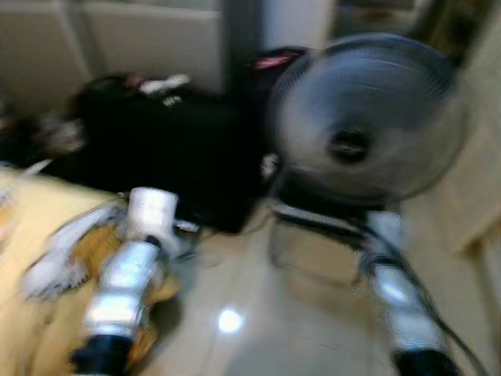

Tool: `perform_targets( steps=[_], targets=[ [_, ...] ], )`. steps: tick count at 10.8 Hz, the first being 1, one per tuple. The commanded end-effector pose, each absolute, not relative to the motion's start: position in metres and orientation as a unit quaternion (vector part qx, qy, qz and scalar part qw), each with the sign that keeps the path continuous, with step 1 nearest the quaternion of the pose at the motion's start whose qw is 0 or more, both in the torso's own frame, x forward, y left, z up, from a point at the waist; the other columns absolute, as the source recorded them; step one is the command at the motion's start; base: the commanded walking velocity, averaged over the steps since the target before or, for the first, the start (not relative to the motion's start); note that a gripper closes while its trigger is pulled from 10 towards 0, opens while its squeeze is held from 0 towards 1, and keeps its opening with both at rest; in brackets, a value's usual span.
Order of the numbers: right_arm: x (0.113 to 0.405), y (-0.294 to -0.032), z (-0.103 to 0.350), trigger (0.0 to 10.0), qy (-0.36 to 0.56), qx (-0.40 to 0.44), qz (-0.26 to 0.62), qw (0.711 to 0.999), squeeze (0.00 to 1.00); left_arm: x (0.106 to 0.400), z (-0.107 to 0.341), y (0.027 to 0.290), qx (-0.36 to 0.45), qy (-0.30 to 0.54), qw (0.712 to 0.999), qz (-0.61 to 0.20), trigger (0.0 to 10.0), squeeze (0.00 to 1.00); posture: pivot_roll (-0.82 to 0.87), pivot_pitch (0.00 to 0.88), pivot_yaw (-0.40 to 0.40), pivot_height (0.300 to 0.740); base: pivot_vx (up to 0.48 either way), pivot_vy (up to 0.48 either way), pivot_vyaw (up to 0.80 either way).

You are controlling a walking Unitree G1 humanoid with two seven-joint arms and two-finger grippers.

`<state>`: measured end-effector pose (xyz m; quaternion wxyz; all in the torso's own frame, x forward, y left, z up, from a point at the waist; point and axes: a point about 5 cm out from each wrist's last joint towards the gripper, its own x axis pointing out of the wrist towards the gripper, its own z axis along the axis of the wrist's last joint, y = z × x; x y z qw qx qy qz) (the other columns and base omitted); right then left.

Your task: Clean up the room

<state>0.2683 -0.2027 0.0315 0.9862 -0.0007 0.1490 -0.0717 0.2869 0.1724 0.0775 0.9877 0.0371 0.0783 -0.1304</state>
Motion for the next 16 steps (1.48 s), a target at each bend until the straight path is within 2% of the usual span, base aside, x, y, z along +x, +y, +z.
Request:
perform_targets(
  steps=[1,3,5,9,10,12,16],
  targets=[
    [0.27,-0.19,0.033,10.0,0.142,0.01,-0.055,0.988,0.0,0.284,0.078,0.185,0.041,0.078,0.99,-0.113,10.0,0.0,0.03,0.0,0.009,0.74,0.349,0.0,-0.77],
    [0.261,-0.182,0.022,10.0,0.161,0.004,-0.026,0.987,0.0,0.273,0.069,0.192,0.04,0.095,0.99,-0.101,10.0,0.0,0.05,0.0,-0.017,0.74,0.341,0.0,-0.39],
    [0.256,-0.178,0.018,10.0,0.162,0.013,-0.016,0.986,0.0,0.269,0.066,0.198,0.036,0.102,0.99,-0.085,10.0,0.0,0.03,0.0,0.01,0.74,0.326,0.0,0.0],
    [0.247,-0.191,0.018,10.0,0.146,0.006,-0.019,0.989,0.0,0.263,0.057,0.191,0.032,0.107,0.99,-0.084,10.0,0.0,0.0,0.0,0.018,0.74,0.306,0.0,0.0],
    [0.244,-0.193,0.025,10.0,0.126,0.016,-0.021,0.992,0.0,0.261,0.062,0.184,-0.013,0.079,0.993,-0.092,10.0,0.0,-0.01,0.0,0.018,0.74,0.0,0.0,0.0],
    [0.239,-0.194,0.02,10.0,0.133,0.014,-0.036,0.99,0.0,0.253,0.055,0.181,0.022,0.085,0.99,-0.114,10.0,0.0,-0.02,0.0,0.022,0.74,0.0,0.0,0.0],
    [0.233,-0.193,0.034,10.0,0.096,-0.003,-0.06,0.993,0.0,0.248,0.064,0.181,0.001,0.046,0.991,-0.122,10.0,0.0,-0.04,0.0,0.032,0.74,0.0,0.0,0.0]
  ],
)
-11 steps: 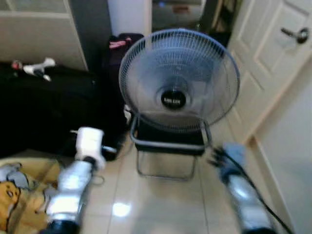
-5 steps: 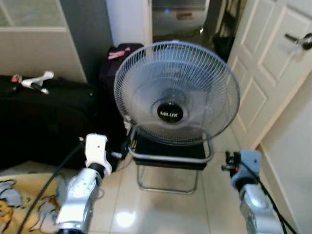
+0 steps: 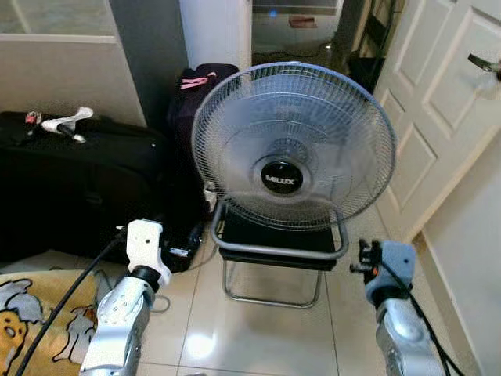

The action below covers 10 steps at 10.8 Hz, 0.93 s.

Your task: Clean up the room

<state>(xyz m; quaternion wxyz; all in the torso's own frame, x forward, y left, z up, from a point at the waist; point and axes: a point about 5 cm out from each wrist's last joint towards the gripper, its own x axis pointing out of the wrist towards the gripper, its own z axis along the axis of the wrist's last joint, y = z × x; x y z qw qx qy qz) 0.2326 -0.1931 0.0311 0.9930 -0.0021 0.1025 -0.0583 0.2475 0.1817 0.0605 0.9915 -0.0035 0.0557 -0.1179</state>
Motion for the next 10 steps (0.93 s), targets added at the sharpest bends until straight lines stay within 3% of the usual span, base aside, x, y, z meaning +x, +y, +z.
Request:
perform_targets(
  steps=[1,10],
  targets=[
    [0.2336,-0.1926,0.0349,10.0,0.094,-0.005,-0.058,0.994,0.0,0.2474,0.065,0.1797,0.008,0.045,0.991,-0.128,10.0,0.0,-0.04,0.0,0.031,0.74,0.0,0.0,0.0],
    [0.2336,-0.1926,0.0349,10.0,0.094,-0.005,-0.058,0.994,0.0,0.2474,0.065,0.1797,0.008,0.045,0.991,-0.128,10.0,0.0,-0.04,0.0,0.031,0.74,0.0,0.0,0.0]
  ],
)
